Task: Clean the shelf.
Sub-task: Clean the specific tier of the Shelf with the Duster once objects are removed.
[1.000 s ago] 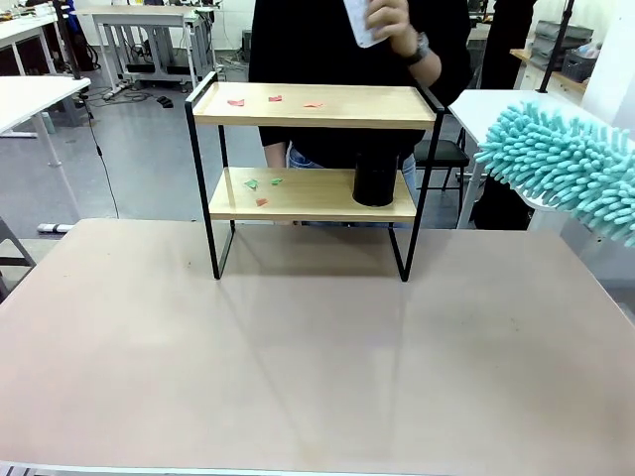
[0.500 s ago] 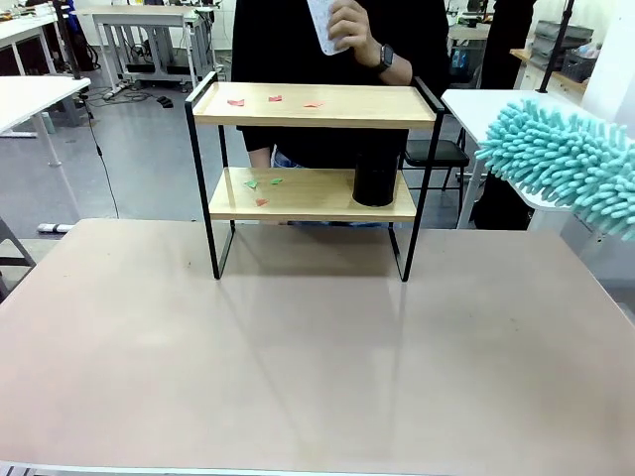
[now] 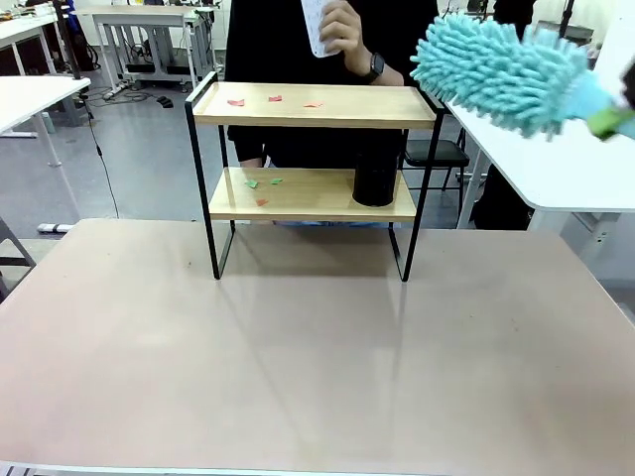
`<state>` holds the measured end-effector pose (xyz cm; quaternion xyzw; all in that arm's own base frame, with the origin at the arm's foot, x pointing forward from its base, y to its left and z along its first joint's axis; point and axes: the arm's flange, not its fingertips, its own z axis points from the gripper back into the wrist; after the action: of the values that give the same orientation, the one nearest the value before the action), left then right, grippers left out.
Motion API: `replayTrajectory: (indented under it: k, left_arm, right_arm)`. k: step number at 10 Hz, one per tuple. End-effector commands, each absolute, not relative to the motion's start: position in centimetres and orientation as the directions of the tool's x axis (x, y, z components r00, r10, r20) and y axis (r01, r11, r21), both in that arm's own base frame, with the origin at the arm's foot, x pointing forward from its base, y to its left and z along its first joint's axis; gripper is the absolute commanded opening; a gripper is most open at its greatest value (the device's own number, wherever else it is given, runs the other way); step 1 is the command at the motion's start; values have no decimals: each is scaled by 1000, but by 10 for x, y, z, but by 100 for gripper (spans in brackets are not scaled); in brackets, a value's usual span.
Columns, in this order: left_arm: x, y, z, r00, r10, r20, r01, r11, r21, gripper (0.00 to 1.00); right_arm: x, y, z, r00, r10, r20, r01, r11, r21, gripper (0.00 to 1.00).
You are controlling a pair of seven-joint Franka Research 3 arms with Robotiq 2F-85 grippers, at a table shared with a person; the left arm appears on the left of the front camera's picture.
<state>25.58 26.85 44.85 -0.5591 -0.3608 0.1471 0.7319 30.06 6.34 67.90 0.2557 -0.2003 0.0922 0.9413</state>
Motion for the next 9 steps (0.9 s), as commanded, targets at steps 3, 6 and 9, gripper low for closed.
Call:
replayTrajectory:
  k: [3,6,9]
  left_arm:
    - [253,267,450,703,608,368,193,335,-922,100]
    - [253,267,450,703,608,368,193,335,-922,100]
    - [253,267,450,703,608,368,193,335,-922,100]
  right_arm:
    - [313,74,680,884,65,463,-287,857,428,12]
    - [313,74,680,875,85,477,-313,850,423,12]
    - [342,114,690,881,33,472,-243,887,392,12]
